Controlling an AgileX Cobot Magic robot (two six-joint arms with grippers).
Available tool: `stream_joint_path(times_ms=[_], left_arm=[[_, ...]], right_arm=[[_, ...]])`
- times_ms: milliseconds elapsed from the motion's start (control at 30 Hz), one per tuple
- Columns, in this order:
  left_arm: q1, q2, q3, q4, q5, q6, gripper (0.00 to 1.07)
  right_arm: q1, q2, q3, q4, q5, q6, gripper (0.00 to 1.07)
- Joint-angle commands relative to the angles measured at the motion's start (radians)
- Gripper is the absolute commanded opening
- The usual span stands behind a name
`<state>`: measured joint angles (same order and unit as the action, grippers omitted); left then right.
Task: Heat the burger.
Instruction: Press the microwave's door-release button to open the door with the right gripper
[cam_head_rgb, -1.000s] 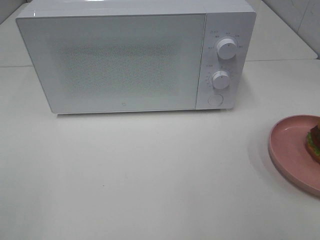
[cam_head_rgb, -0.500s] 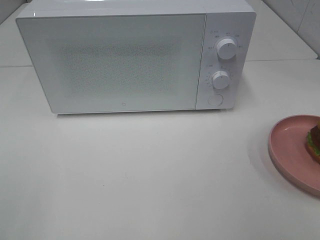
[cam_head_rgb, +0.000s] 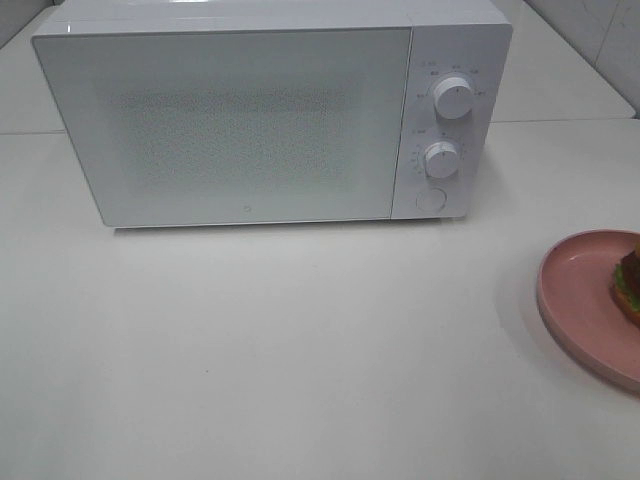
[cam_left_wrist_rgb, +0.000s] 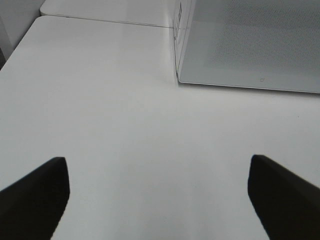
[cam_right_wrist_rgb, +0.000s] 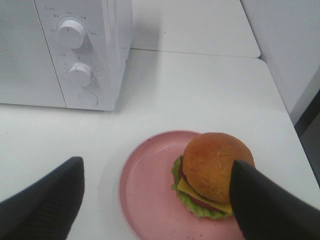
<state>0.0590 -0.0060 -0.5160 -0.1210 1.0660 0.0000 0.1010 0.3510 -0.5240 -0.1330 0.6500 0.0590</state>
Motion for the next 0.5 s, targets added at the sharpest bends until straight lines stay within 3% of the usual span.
stream_joint_path(times_ms=[33, 367, 500], left_arm=[[0.002, -0.016, 0.001, -0.004, 0.001, 0.000, 0.88], [0.002, -0.016, 0.001, -0.004, 0.001, 0.000, 0.88], [0.002, -0.016, 0.001, -0.004, 0.001, 0.000, 0.88]], right_arm=[[-0.007, 0.072, -0.006, -0.001, -0.109, -0.006, 0.76], [-0.007, 0.259, -0.006, -0.001, -0.310, -0.006, 0.73], [-0.007, 0.375, -0.006, -0.001, -0.418, -0.005, 0.61]])
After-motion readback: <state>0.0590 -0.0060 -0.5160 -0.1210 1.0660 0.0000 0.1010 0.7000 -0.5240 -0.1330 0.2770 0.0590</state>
